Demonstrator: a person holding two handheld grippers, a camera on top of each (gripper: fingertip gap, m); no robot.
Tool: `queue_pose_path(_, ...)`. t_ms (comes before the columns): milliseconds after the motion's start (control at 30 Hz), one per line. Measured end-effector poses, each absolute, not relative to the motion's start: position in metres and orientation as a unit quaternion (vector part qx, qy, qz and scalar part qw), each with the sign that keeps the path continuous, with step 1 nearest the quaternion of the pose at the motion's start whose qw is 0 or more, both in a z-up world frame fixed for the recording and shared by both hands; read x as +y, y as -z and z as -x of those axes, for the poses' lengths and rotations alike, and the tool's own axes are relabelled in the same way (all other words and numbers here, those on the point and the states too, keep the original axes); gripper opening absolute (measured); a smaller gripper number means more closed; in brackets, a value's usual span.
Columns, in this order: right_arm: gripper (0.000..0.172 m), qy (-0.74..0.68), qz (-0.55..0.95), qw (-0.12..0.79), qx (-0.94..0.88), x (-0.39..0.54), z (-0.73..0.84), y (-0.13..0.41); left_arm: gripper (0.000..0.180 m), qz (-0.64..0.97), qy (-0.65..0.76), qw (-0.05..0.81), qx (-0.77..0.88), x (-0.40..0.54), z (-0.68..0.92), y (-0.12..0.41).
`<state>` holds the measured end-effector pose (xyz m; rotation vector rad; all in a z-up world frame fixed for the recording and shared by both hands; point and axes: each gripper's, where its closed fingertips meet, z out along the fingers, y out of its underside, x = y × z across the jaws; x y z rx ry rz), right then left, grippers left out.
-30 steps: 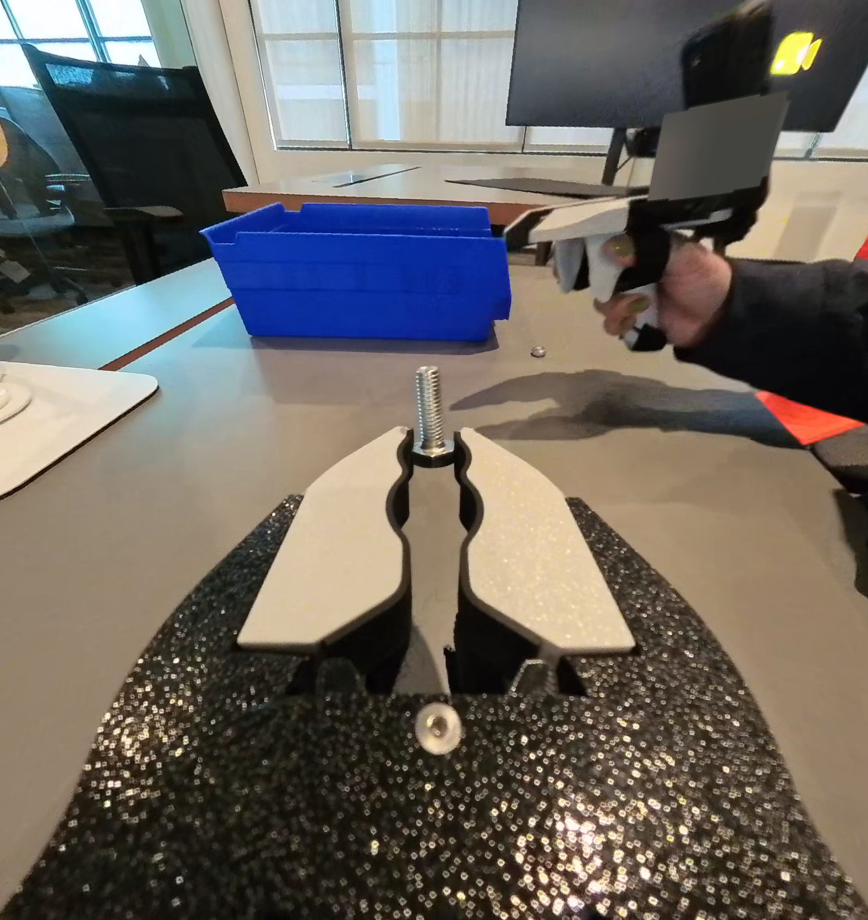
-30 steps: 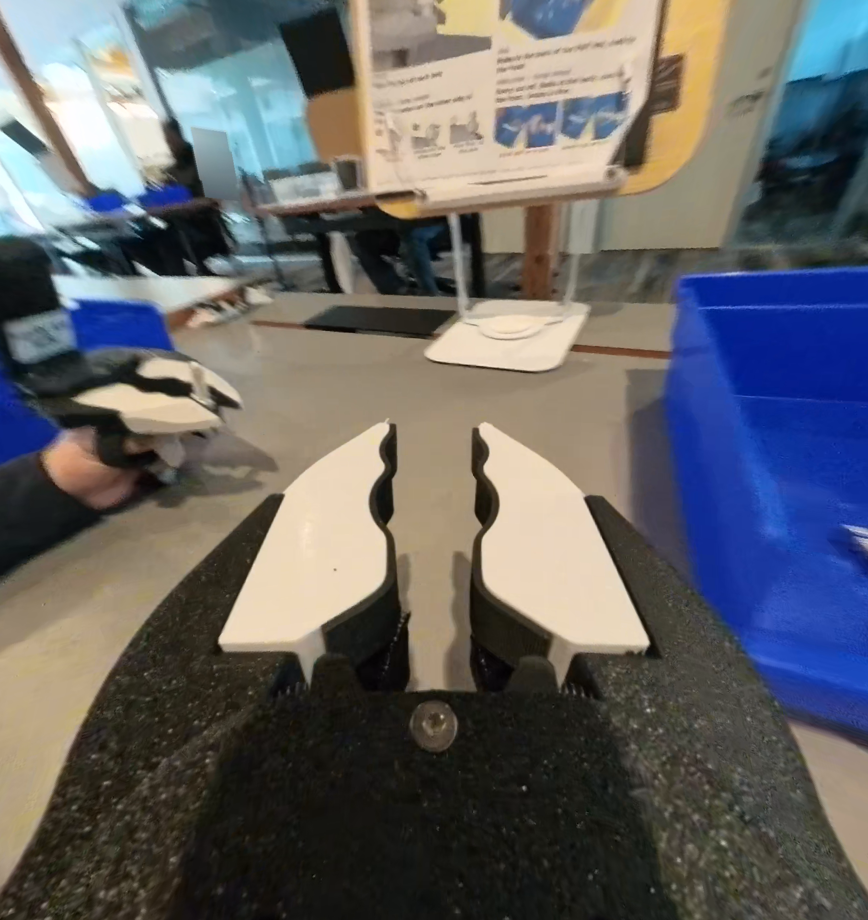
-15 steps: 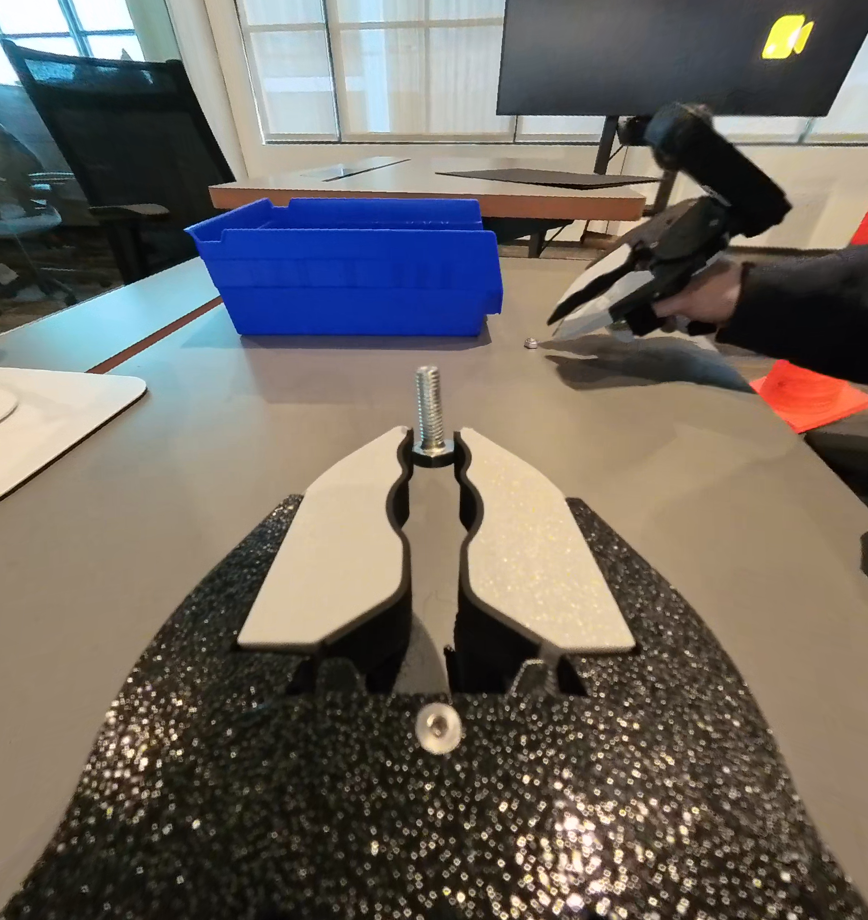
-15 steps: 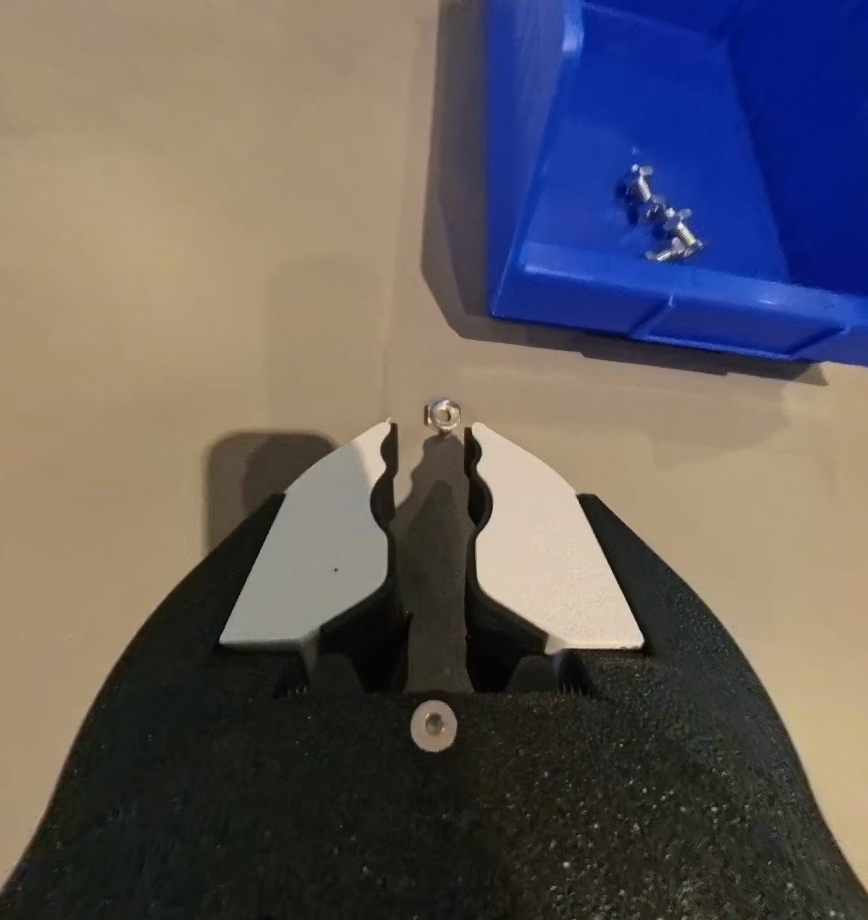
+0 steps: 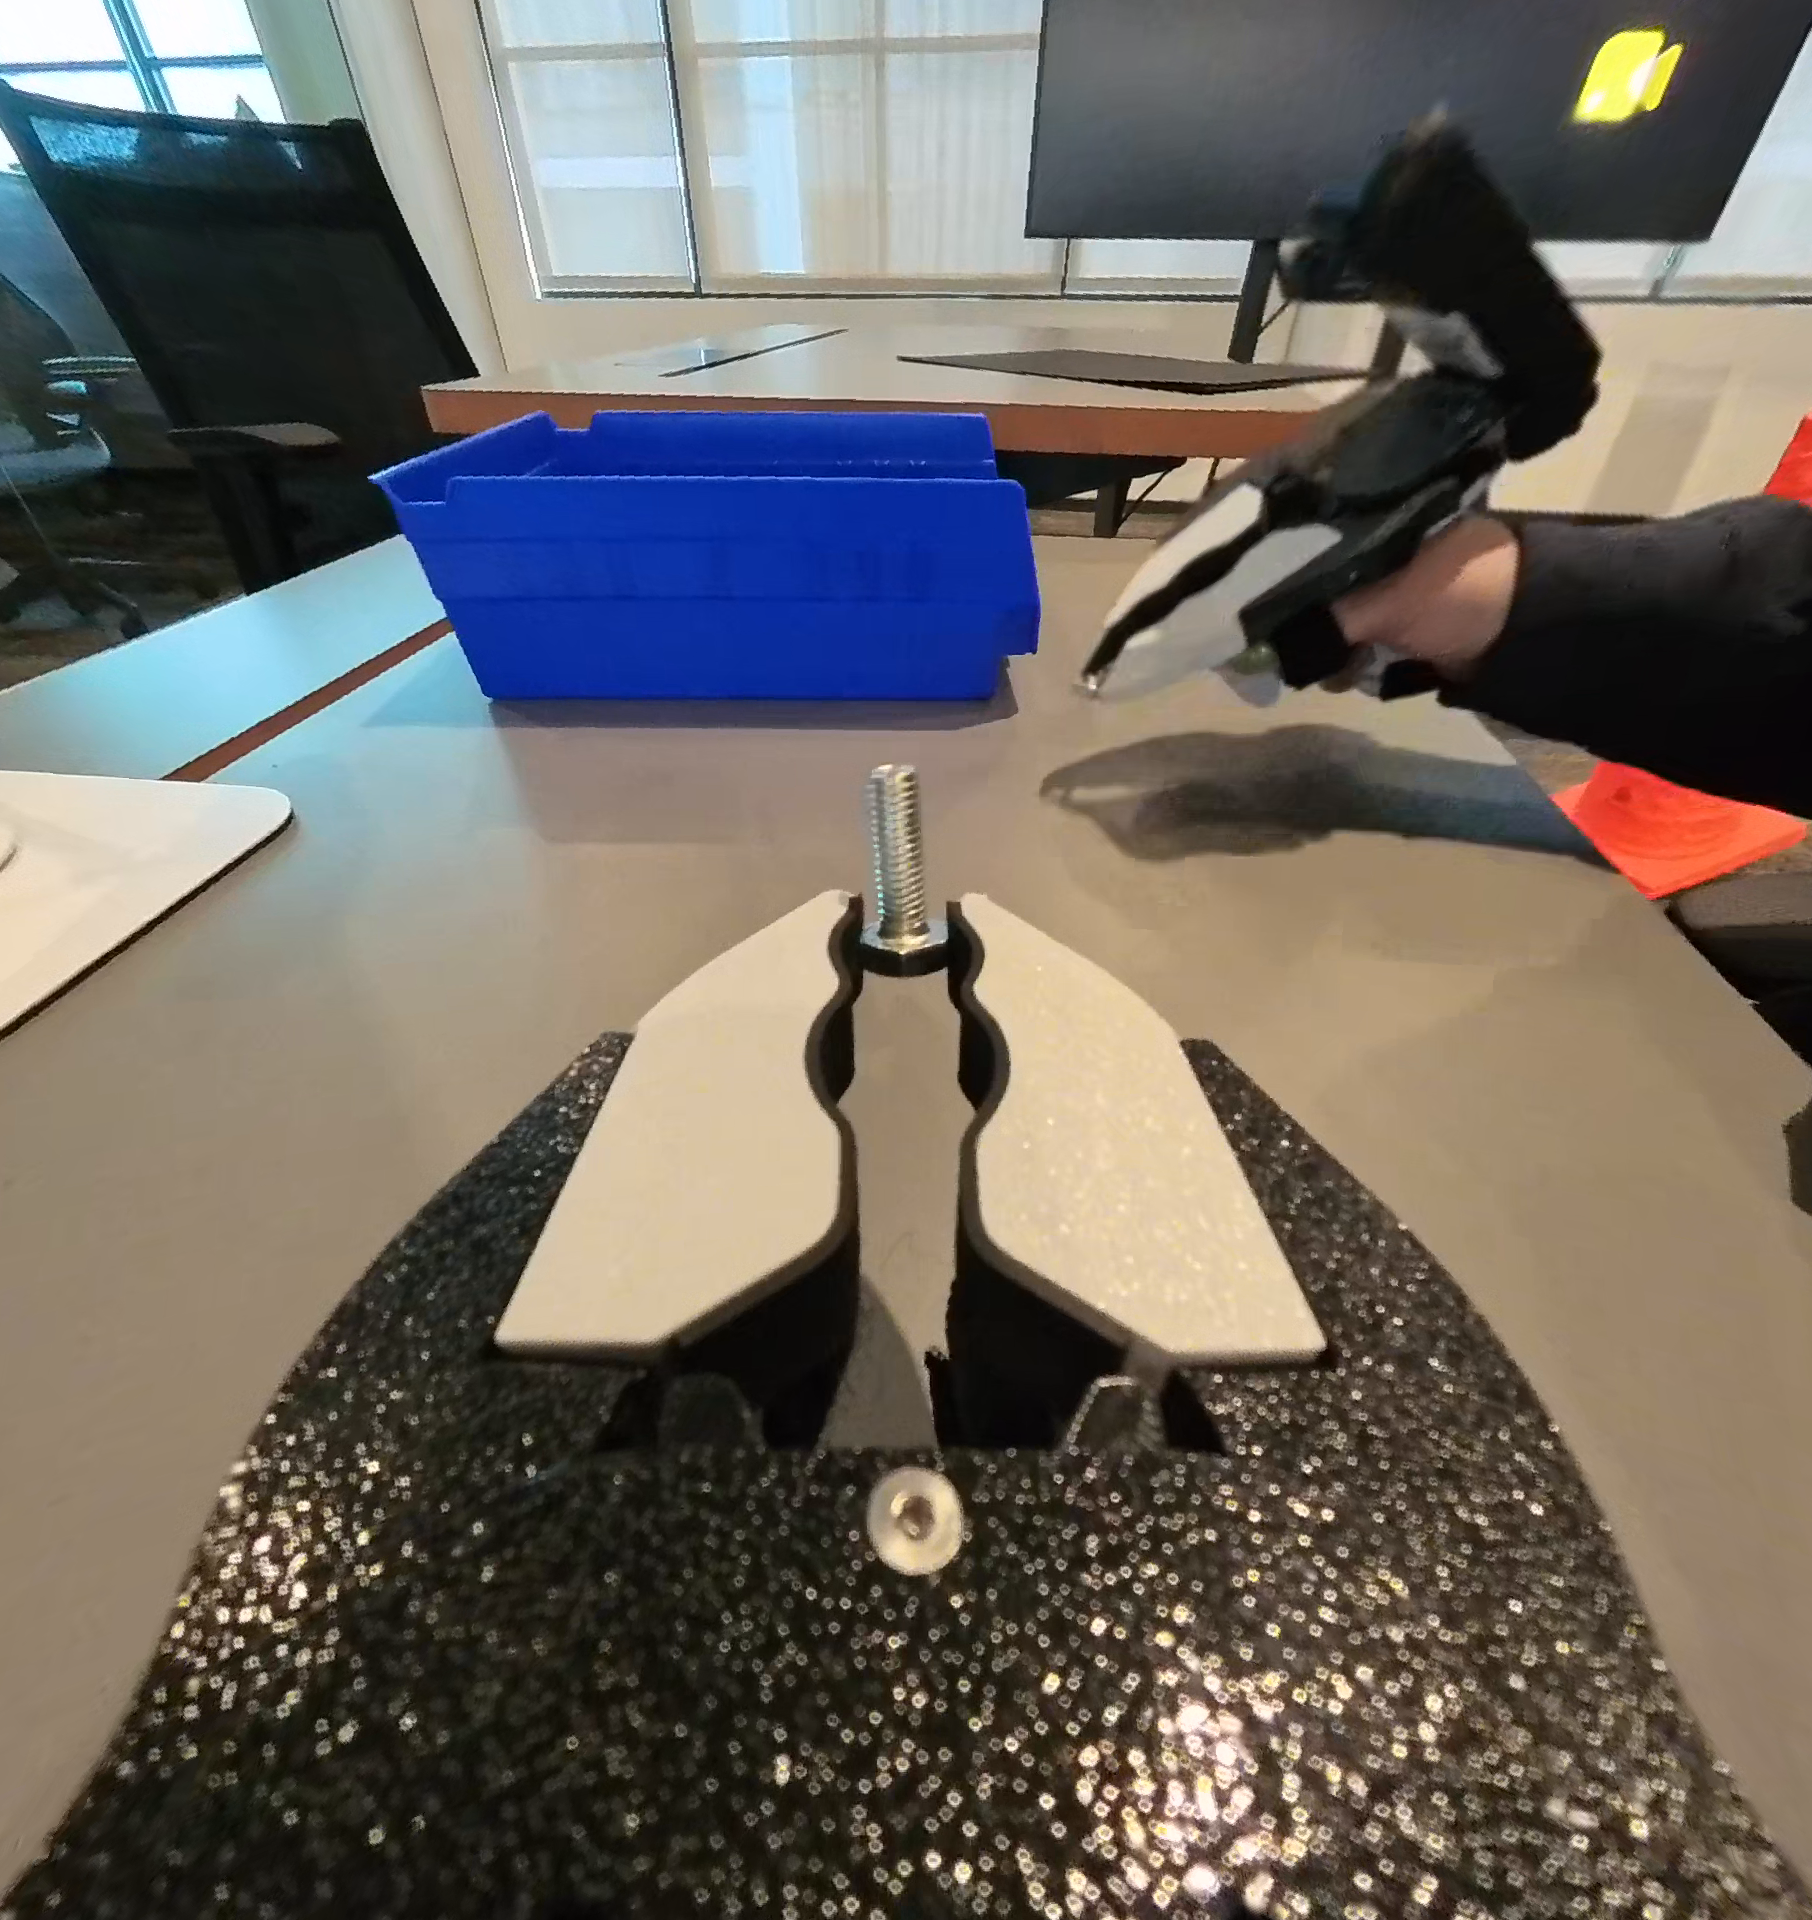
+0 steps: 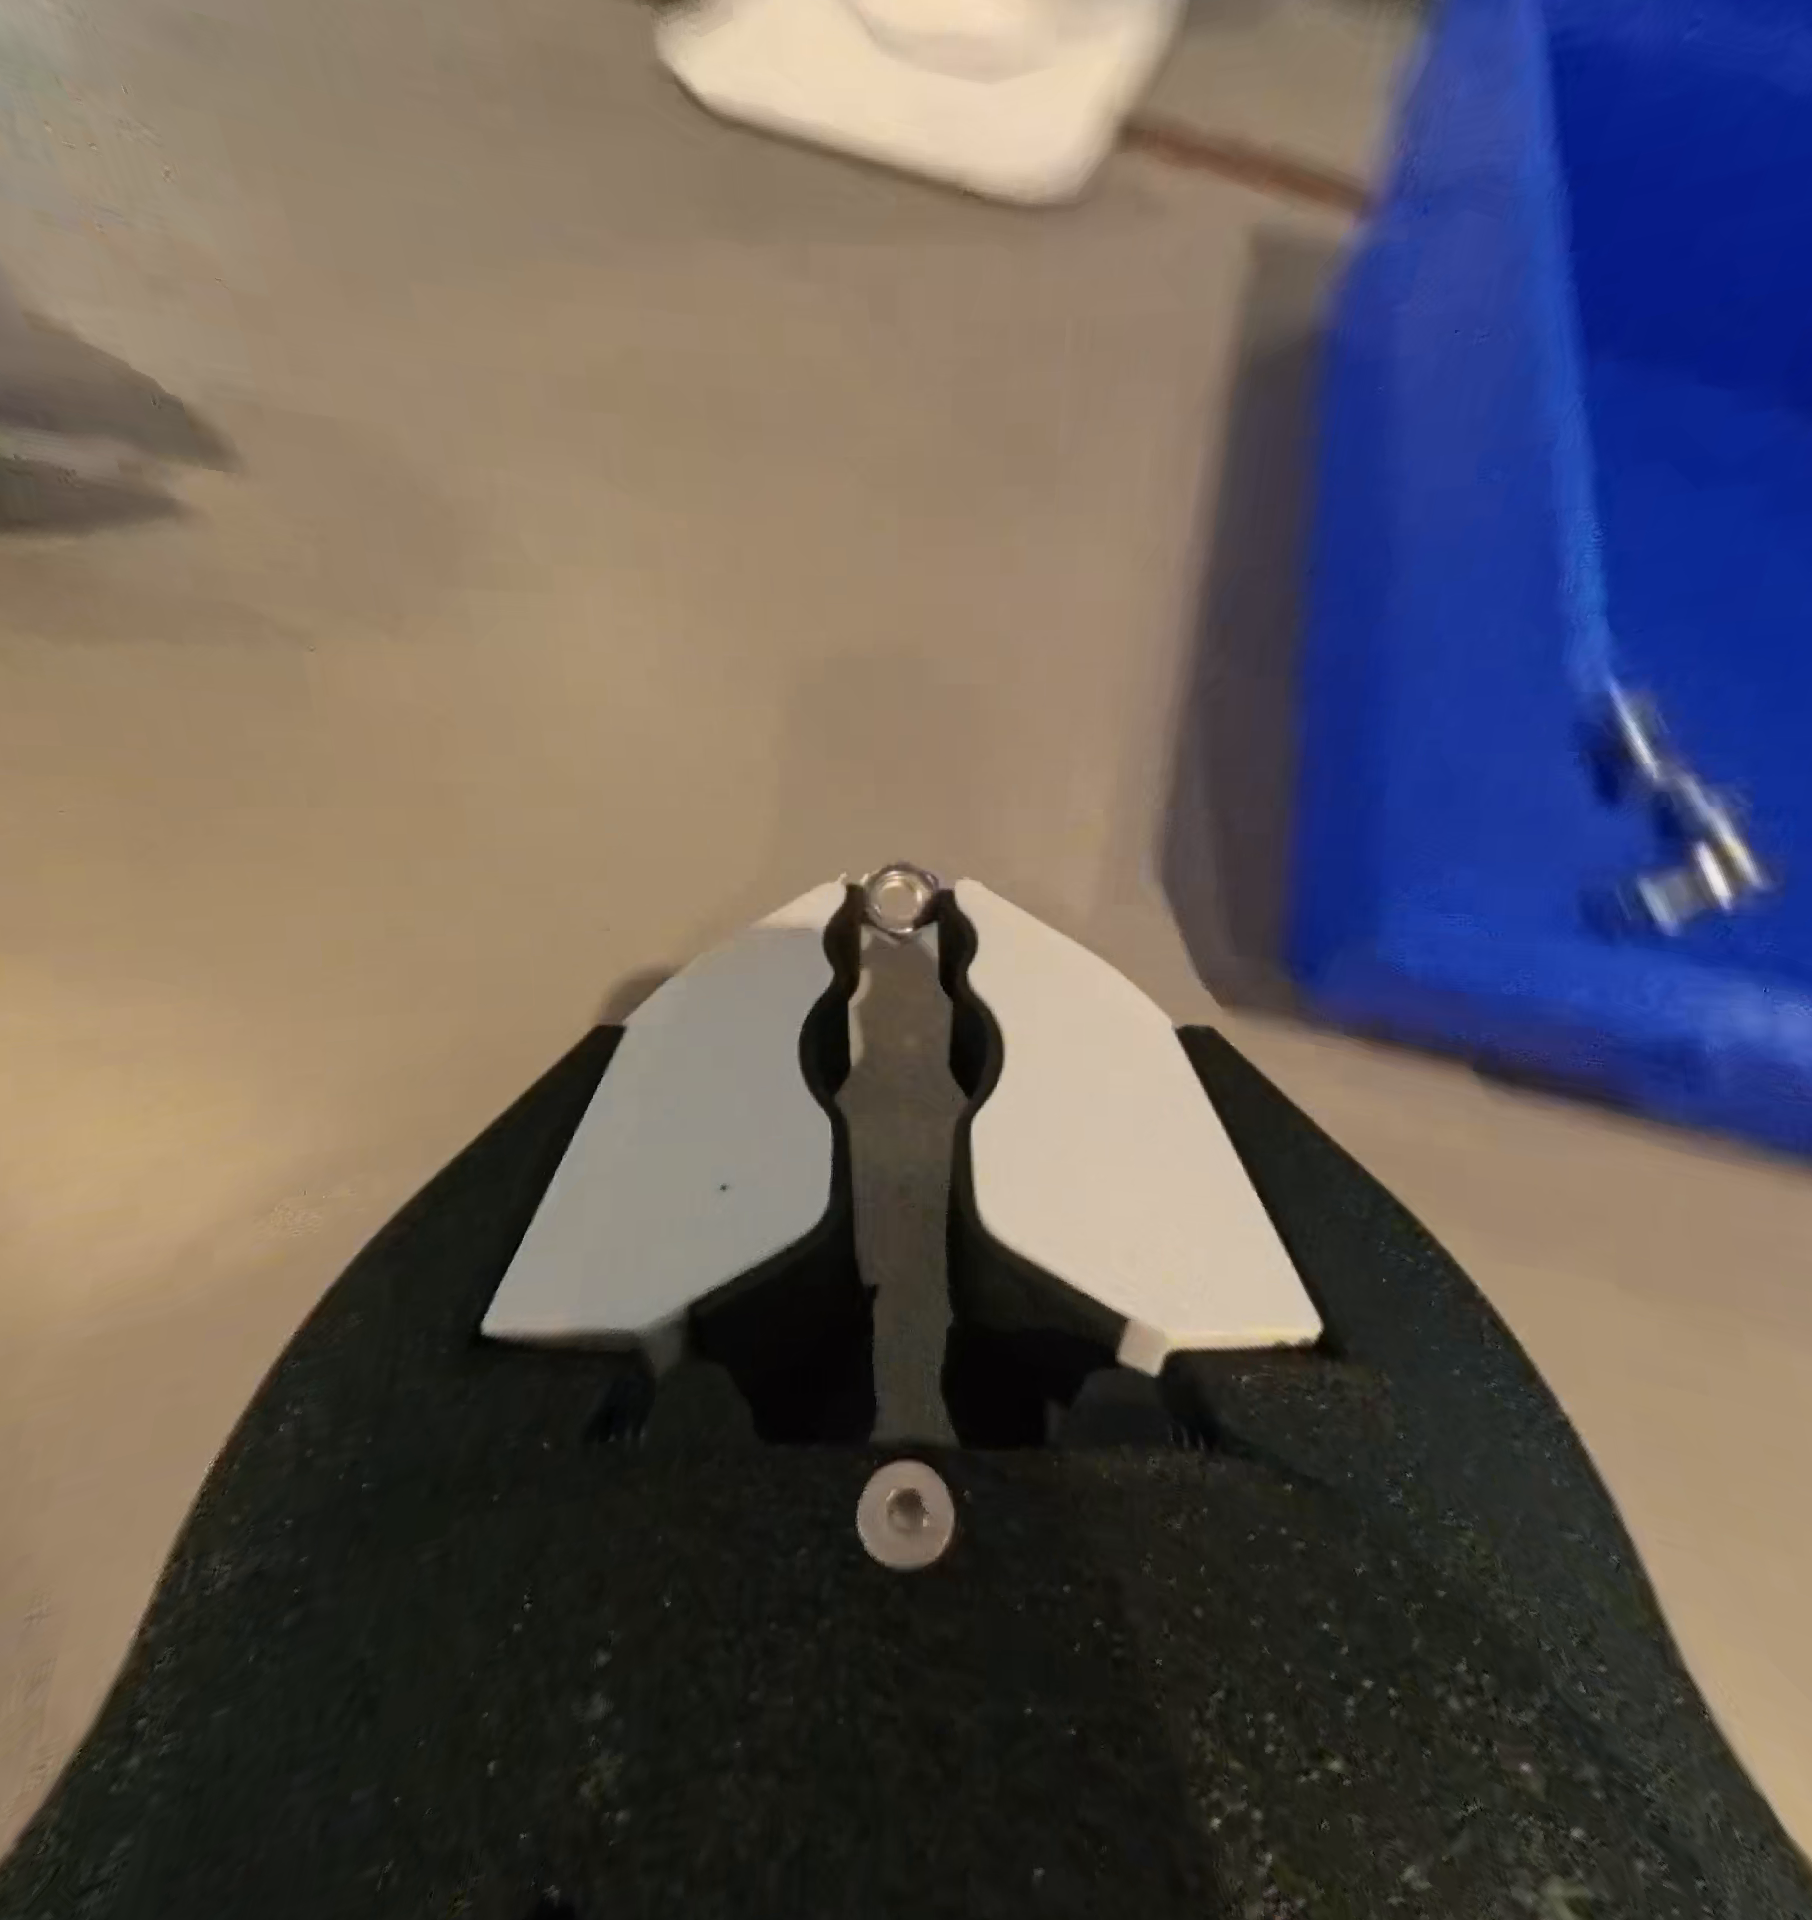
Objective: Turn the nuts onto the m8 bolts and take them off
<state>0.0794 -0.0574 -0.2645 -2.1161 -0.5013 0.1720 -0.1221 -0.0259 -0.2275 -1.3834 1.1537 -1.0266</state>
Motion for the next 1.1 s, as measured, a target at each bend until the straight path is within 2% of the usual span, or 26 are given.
queue_pose_path(33, 0.014, -0.102, 0.838, 0.48, -0.237, -0.054, -0.053, 0.247, 0.014, 0.57, 0.432, 0.506, 0.482, -0.028, 0.122, 0.227)
queue_pose_path(167, 0.014, -0.218, 0.737, 0.512, -0.382, -0.055, 0.054, 0.189, 0.014, 0.542, 0.462, 0.491, 0.502, -0.041, 0.117, 0.224)
queue_pose_path(267, 0.014, -0.253, 0.691, 0.497, -0.46, -0.059, 0.104, 0.173, 0.014, 0.529, 0.464, 0.481, 0.523, -0.048, 0.115, 0.226)
queue_pose_path(433, 0.014, -0.252, 0.694, 0.444, -0.507, -0.056, 0.129, 0.188, 0.014, 0.518, 0.471, 0.473, 0.535, -0.054, 0.114, 0.226)
queue_pose_path(1100, 0.014, -0.292, 0.705, 0.402, -0.506, -0.057, 0.131, 0.197, 0.014, 0.509, 0.472, 0.464, 0.55, -0.059, 0.112, 0.228)
